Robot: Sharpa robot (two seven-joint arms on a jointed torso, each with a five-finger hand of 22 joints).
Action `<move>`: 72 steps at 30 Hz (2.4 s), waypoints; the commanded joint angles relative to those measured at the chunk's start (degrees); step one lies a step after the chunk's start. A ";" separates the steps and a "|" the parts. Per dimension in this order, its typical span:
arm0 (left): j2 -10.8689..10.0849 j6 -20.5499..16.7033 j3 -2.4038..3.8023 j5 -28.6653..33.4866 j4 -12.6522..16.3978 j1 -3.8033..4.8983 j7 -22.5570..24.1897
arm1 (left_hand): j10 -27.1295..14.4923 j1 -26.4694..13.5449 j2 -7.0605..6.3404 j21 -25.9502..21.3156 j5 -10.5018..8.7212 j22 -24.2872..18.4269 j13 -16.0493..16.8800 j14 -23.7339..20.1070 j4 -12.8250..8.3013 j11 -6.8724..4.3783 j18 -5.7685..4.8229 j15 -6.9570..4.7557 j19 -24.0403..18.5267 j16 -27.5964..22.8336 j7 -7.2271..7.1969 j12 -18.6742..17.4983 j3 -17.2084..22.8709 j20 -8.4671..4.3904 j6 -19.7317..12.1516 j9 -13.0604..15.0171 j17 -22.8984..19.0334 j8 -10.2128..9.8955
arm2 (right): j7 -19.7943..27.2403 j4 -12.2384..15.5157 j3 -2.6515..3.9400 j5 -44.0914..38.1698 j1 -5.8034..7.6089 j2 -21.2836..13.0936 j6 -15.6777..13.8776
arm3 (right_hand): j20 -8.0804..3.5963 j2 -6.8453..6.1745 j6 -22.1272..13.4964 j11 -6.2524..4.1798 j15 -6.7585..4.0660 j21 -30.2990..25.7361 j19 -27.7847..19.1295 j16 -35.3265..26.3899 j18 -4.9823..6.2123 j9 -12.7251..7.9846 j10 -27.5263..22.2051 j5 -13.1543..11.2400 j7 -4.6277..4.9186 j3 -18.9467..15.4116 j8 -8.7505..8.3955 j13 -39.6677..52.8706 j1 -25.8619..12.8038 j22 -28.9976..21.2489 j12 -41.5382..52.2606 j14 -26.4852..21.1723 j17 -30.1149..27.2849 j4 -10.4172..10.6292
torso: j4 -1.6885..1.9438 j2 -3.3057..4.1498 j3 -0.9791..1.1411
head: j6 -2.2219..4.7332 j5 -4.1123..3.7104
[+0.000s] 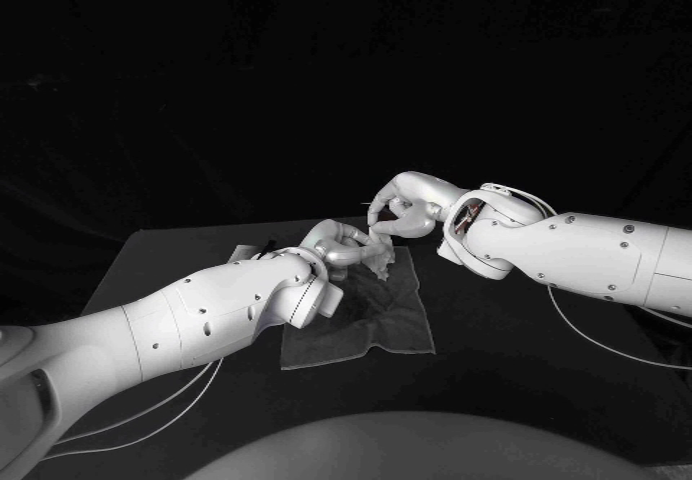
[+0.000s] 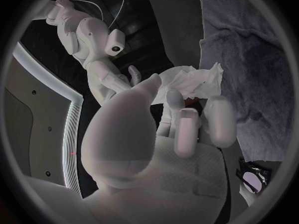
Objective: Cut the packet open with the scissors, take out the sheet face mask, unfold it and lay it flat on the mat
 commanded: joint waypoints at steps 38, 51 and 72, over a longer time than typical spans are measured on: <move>-0.80 -3.13 0.07 4.35 0.60 0.04 8.14 | 12.28 2.56 2.73 3.82 0.25 5.64 19.12 6.26 -4.86 -2.47 -1.71 -2.39 2.50 1.41 -2.37 6.58 16.42 -1.97 6.88 3.63 15.06 2.21 | -1.62 -2.99 0.05 -0.05 -0.09 1.54 0.28 | -0.38 0.48 0.21 -0.47 -1.41 -0.70 -0.28 0.20 0.89 1.50 4.51 0.16 0.01 0.64 0.32 11.64 -0.20 5.57 -0.01 7.18 15.10 0.03 | -0.01 0.17 -0.03 | 0.00 -0.12; -3.27 0.69 0.17 5.56 2.26 0.06 8.12 | 12.36 1.26 2.79 3.61 0.24 5.47 19.52 6.26 -5.63 -2.50 -1.65 -2.40 2.32 1.41 -2.43 6.35 18.06 -1.99 6.41 4.42 15.06 2.36 | 2.53 -4.63 -0.04 9.79 -1.40 1.90 -1.58 | 1.94 -3.28 -10.68 3.90 2.09 -24.02 -8.88 -5.19 3.11 -1.56 -1.56 0.09 4.87 -5.36 -6.72 3.05 -7.66 0.21 -15.90 2.99 5.82 5.56 | 0.01 0.19 -0.05 | 0.00 -0.15; -4.91 2.11 0.25 7.64 2.49 0.11 7.38 | 12.30 -0.31 3.13 3.53 0.24 5.42 19.57 6.26 -5.99 -2.59 -1.61 -2.46 2.24 1.41 -2.59 6.06 19.08 -2.10 5.87 5.05 15.06 2.55 | 9.78 2.51 -0.07 45.82 -11.22 -6.27 -7.08 | 4.02 -3.13 -12.75 5.17 3.51 -25.74 -9.39 -4.47 3.84 -3.32 -2.17 0.13 6.17 -16.30 -10.05 3.59 -7.47 -0.55 -13.34 2.53 5.86 14.48 | -0.03 0.20 0.07 | 0.00 -0.46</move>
